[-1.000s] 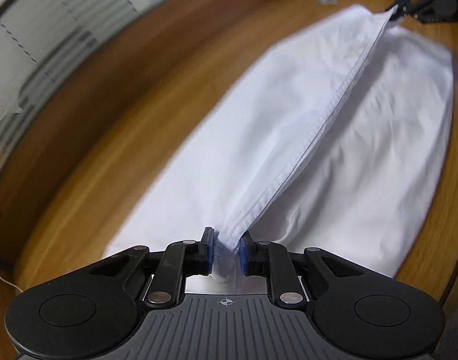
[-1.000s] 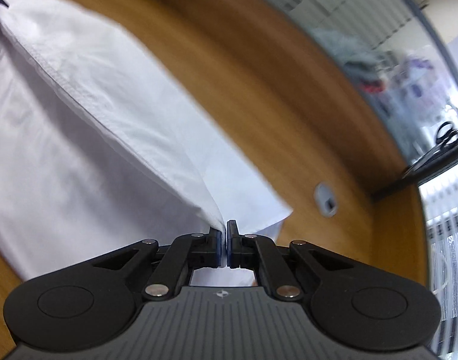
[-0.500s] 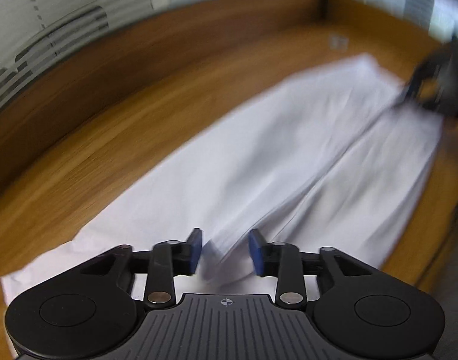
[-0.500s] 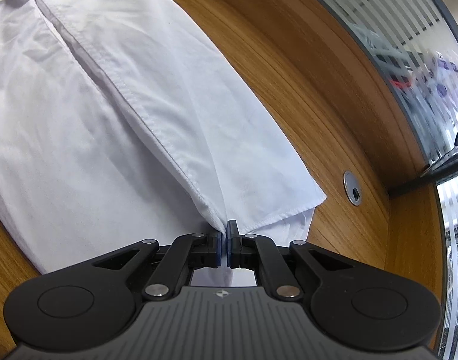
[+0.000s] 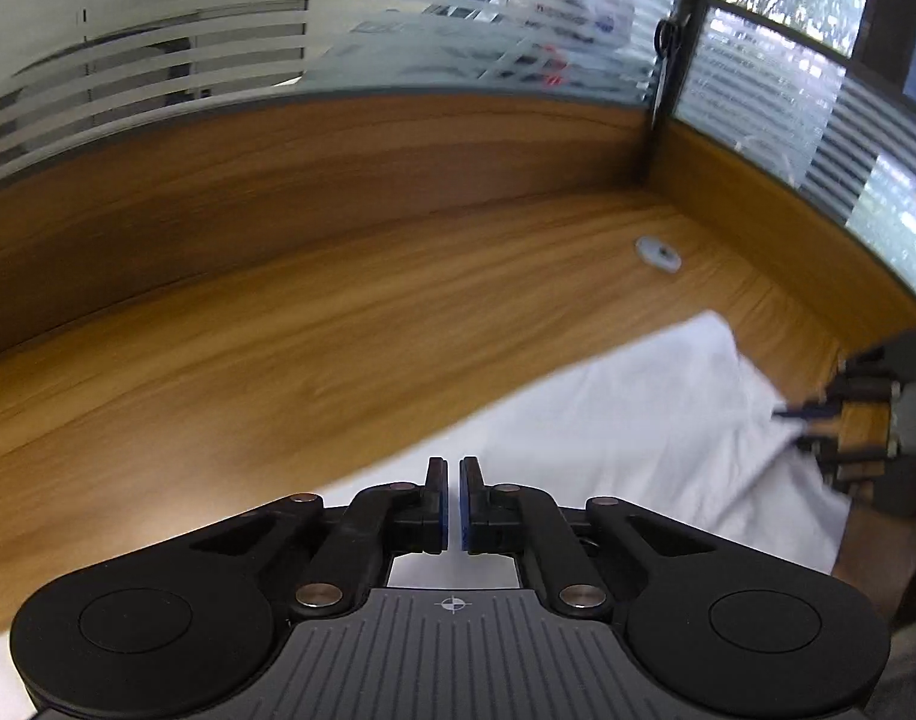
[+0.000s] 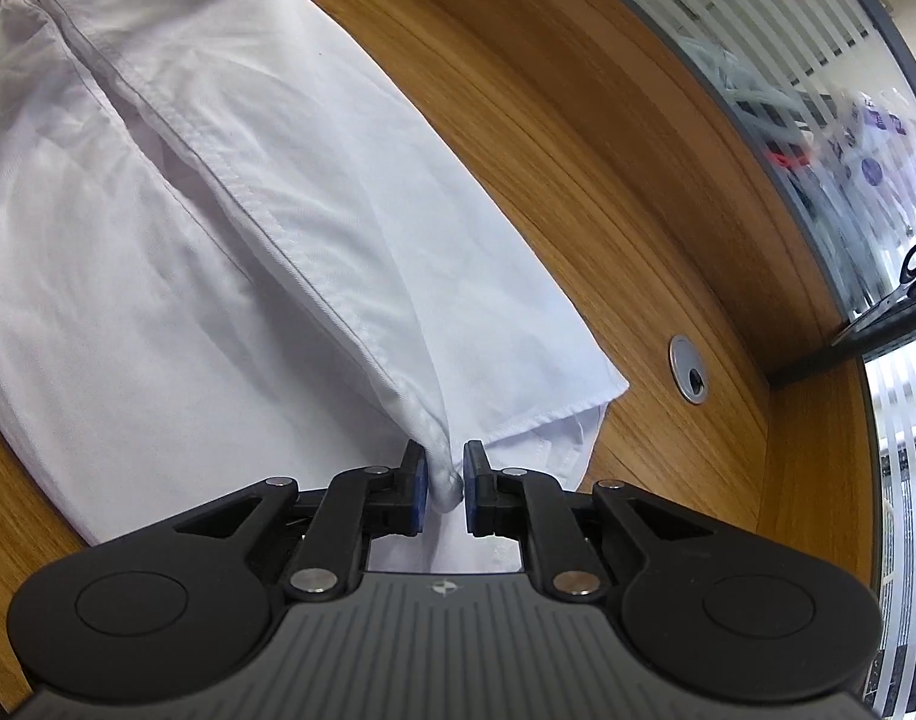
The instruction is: Fold clothes
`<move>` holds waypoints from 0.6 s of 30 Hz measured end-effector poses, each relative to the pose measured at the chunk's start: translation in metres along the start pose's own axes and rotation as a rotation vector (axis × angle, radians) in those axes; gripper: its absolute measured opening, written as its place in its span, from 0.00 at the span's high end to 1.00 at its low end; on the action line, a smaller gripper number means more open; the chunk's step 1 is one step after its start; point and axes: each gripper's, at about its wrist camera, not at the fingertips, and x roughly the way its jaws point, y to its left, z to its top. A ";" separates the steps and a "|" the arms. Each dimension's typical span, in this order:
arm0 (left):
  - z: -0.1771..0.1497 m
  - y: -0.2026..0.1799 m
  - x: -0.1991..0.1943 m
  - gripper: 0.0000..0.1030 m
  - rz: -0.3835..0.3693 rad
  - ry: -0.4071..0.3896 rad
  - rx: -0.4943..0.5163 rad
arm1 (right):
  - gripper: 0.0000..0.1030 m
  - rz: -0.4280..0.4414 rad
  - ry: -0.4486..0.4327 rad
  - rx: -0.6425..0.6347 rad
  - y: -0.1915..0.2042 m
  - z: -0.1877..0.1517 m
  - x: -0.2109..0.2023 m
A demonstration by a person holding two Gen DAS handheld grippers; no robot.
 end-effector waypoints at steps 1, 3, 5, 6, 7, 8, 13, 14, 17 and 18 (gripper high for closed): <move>0.004 0.000 0.007 0.95 -0.006 0.003 -0.004 | 0.88 -0.001 0.002 -0.001 0.000 0.000 0.000; 0.006 0.000 0.021 0.95 -0.012 0.035 0.008 | 0.88 -0.004 0.004 0.003 0.001 -0.001 -0.001; 0.007 -0.001 0.035 0.95 -0.015 0.074 0.024 | 0.88 -0.004 0.006 0.015 0.000 0.000 -0.001; 0.008 -0.001 0.042 0.95 -0.017 0.093 0.032 | 0.88 -0.006 0.006 0.018 -0.001 0.000 -0.001; 0.007 -0.002 0.049 0.95 -0.021 0.112 0.041 | 0.88 -0.007 0.006 0.021 -0.002 0.000 -0.001; 0.005 -0.003 0.054 0.95 -0.028 0.127 0.047 | 0.88 -0.010 0.004 0.026 -0.004 0.001 -0.002; -0.011 -0.008 0.061 0.96 -0.053 0.152 0.053 | 0.83 -0.010 -0.021 0.135 -0.027 0.010 -0.007; -0.013 -0.009 0.060 0.96 -0.053 0.148 0.054 | 0.77 -0.007 -0.026 0.182 -0.034 0.011 -0.007; -0.017 -0.011 0.052 0.96 -0.053 0.139 0.055 | 0.70 -0.003 -0.039 0.344 -0.059 0.013 -0.007; -0.019 -0.012 0.050 0.96 -0.051 0.136 0.058 | 0.70 -0.005 -0.042 0.402 -0.067 0.013 -0.007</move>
